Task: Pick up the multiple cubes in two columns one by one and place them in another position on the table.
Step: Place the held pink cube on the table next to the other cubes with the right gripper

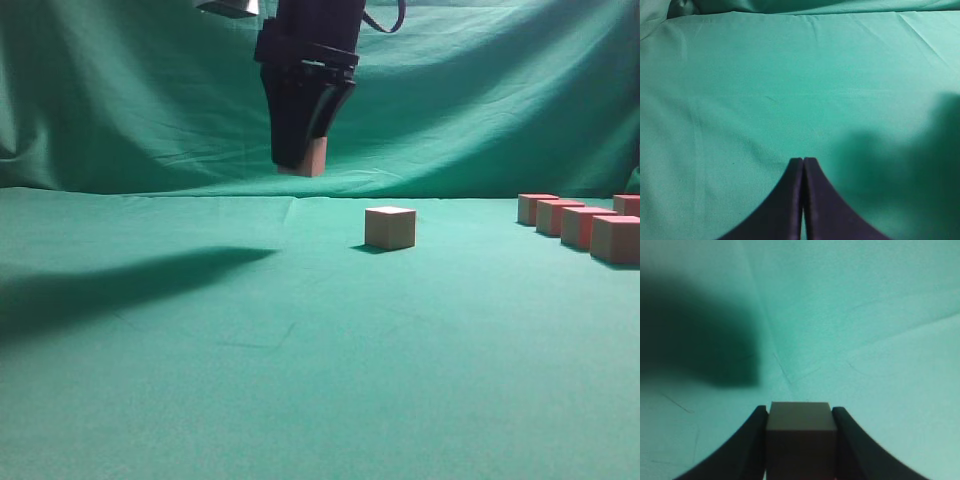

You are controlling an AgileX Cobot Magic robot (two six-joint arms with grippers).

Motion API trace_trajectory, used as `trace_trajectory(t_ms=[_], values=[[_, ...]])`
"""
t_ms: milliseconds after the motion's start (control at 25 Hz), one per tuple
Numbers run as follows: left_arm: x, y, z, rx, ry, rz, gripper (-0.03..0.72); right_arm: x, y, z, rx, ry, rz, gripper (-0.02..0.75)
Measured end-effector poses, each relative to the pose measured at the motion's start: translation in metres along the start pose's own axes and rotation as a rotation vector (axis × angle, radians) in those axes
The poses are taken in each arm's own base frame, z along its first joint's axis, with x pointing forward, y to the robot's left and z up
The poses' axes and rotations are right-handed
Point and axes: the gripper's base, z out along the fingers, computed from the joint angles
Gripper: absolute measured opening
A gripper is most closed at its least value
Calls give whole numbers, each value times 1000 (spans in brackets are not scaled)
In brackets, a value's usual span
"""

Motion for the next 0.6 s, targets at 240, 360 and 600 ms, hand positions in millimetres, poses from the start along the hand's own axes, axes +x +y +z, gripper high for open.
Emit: trace_trajectory(t_ms=[240,360,600], values=[[0,0,0,0,0,0,0,1,-1,10,-8,10,-76,260],[0,0,0,0,0,0,0,2,-1,18,-18,23,-98,260],[0,0,0,0,0,0,0,8,-8,33,-20,41,-88,260]])
